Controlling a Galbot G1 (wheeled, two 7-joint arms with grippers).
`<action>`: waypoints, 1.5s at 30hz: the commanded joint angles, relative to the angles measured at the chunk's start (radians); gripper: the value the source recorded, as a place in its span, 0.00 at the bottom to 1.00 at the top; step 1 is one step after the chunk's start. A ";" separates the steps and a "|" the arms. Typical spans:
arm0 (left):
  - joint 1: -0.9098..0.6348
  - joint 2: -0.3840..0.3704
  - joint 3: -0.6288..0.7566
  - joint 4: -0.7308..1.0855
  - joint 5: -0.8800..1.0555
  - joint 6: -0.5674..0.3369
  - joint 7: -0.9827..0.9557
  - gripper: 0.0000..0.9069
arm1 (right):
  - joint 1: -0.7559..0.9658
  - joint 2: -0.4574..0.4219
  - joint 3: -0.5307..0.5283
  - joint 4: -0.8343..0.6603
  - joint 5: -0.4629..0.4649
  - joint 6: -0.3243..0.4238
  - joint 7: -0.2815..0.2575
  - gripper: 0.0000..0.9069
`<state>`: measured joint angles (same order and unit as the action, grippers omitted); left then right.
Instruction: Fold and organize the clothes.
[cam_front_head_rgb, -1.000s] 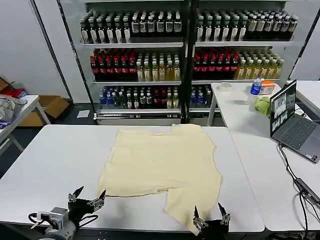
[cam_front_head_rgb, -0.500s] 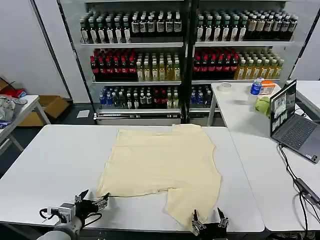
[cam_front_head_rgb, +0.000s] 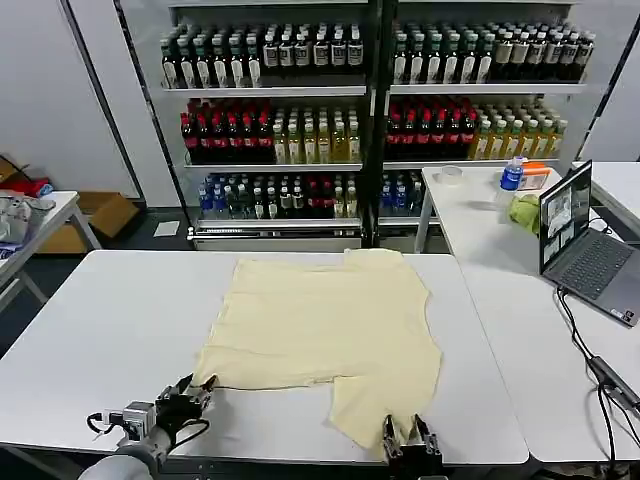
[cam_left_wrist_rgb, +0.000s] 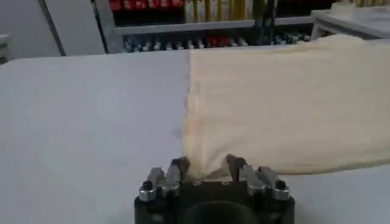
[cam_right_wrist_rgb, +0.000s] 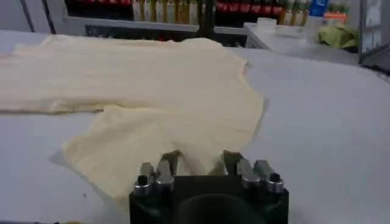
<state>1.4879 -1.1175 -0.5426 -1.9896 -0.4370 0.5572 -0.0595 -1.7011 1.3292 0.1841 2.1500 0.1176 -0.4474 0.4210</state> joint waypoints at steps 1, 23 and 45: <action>0.008 -0.004 -0.003 -0.028 -0.040 -0.018 0.008 0.01 | -0.004 -0.002 0.000 0.006 0.014 0.008 -0.002 0.00; 0.217 -0.011 -0.134 -0.315 -0.049 -0.053 0.017 0.01 | -0.181 -0.081 0.107 0.256 -0.033 0.097 -0.053 0.00; 0.061 0.128 -0.072 -0.199 -0.126 -0.081 0.010 0.01 | 0.158 -0.141 0.169 0.137 0.080 0.121 -0.091 0.00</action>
<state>1.6589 -1.0530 -0.6568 -2.2711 -0.5203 0.4797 -0.0494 -1.7144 1.2140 0.3418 2.3513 0.1569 -0.3283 0.3364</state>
